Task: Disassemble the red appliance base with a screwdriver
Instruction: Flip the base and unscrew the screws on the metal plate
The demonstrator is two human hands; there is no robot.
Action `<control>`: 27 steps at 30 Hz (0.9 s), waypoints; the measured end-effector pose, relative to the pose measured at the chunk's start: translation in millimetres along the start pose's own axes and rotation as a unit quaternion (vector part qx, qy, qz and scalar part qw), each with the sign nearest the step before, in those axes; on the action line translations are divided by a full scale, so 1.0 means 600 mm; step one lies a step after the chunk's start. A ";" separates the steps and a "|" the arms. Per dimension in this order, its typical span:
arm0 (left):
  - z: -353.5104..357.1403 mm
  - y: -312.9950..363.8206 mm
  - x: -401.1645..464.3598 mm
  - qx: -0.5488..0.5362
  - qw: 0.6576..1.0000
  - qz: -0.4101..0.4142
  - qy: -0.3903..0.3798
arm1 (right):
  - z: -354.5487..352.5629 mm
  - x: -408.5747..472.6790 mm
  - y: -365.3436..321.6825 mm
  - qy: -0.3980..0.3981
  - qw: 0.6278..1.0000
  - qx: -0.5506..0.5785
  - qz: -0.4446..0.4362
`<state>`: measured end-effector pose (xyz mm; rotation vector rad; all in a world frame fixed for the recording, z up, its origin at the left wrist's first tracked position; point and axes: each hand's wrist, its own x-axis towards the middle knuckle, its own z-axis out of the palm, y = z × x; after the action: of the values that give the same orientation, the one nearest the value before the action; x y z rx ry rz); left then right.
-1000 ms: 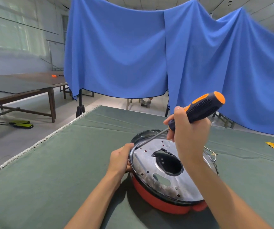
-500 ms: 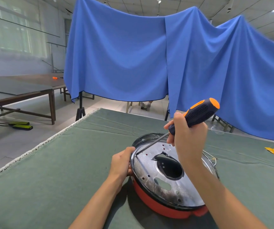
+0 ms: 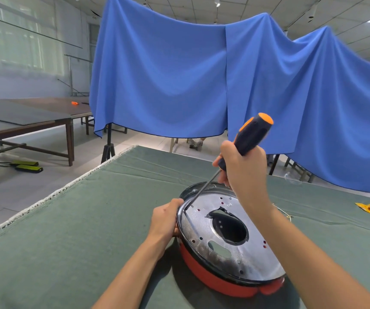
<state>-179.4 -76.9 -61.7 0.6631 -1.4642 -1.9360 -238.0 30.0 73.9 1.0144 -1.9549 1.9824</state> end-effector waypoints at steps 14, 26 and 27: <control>-0.013 0.009 0.001 0.034 0.999 -0.020 -0.024 | 0.012 0.104 -0.034 -0.305 0.940 -0.080 0.133; -0.023 0.033 -0.013 0.066 0.997 -0.018 -0.027 | 0.027 0.101 -0.044 -0.325 0.931 -0.078 0.148; -0.022 0.032 -0.013 0.072 0.997 -0.011 -0.028 | 0.030 0.101 -0.045 -0.320 0.933 -0.080 0.147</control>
<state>-161.2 -83.9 -46.4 0.6956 -1.6486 -1.8926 -262.4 -3.6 128.6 1.5428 -2.6887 1.7067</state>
